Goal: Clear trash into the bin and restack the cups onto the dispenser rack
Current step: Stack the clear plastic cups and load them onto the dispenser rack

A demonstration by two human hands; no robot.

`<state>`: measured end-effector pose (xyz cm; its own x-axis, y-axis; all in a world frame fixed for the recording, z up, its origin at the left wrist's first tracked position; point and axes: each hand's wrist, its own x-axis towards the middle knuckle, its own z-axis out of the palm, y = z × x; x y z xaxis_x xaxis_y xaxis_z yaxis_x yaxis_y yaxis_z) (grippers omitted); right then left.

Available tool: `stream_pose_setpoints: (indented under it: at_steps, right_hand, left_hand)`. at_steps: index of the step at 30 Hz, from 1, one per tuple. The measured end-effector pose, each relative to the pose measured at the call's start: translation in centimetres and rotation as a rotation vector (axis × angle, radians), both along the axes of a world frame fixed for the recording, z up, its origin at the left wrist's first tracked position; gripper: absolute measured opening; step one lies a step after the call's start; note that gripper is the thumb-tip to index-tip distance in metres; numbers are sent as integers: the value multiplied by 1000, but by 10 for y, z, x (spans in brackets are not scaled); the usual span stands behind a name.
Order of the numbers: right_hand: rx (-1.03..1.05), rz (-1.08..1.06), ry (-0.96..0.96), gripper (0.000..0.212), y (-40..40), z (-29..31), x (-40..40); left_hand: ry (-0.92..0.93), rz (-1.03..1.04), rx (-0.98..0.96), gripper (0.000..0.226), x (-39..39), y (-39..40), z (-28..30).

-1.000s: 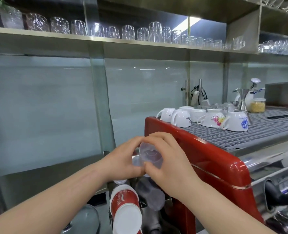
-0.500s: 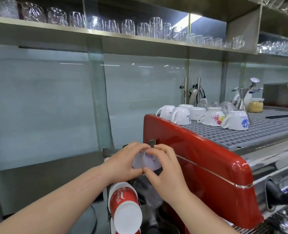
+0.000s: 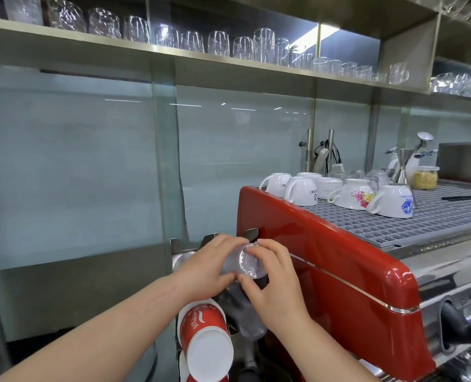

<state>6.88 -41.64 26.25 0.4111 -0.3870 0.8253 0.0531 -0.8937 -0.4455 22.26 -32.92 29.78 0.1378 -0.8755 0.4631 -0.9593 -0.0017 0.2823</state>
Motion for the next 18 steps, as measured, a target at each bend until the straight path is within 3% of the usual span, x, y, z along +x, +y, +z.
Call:
stream_pose_setpoints:
  at_steps: [8,13,18]
  right_hand:
    - [-40,49,74,43,-2,-2,10]
    - [95,16,204,63,-16,-12,23]
    - [107,-50,309,64,-24,-19,32]
  left_hand:
    - [10,76,-2,58,11,4,-4]
    - [-21,102,86,51,11,-1,-9]
    - [-10,117,121,49,13,-12,-13]
